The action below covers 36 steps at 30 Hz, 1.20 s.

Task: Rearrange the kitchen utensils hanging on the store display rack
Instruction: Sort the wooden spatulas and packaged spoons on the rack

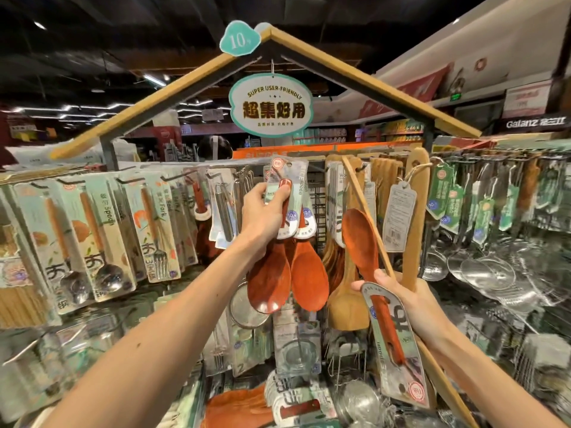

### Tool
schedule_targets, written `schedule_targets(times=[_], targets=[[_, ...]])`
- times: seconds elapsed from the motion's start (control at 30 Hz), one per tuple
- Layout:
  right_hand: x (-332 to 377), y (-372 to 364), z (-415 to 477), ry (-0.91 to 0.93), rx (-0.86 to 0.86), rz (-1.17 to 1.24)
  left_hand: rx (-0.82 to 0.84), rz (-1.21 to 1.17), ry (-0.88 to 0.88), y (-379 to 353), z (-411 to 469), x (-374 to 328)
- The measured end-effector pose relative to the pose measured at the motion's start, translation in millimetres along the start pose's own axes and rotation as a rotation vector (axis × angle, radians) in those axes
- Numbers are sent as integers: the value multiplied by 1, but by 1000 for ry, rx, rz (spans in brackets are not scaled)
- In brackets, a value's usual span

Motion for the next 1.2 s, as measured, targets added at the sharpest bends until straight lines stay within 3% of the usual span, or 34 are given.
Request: schedule_targets(times=[0.17, 0.5, 0.9, 1.2], targets=[[1, 1, 1, 12, 23, -58, -89, 4, -16, 8, -5, 1], [-3, 5, 7, 6, 20, -52, 28, 40, 188, 8, 11, 17], [-7, 3, 8, -11, 14, -7, -55, 199, 218, 2, 12, 35], [-8, -11, 3, -65, 88, -15, 92, 423, 218, -2, -48, 47]])
Point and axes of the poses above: each hand's wrist, its own z-axis towards the middle knuckle, its own y-axis out of the back of the hand, x = y × z, the point moved 4 cm from there along z, towards the middle knuckle, and after that the axes turned 9 degrees about x, right-handed, at the moved point
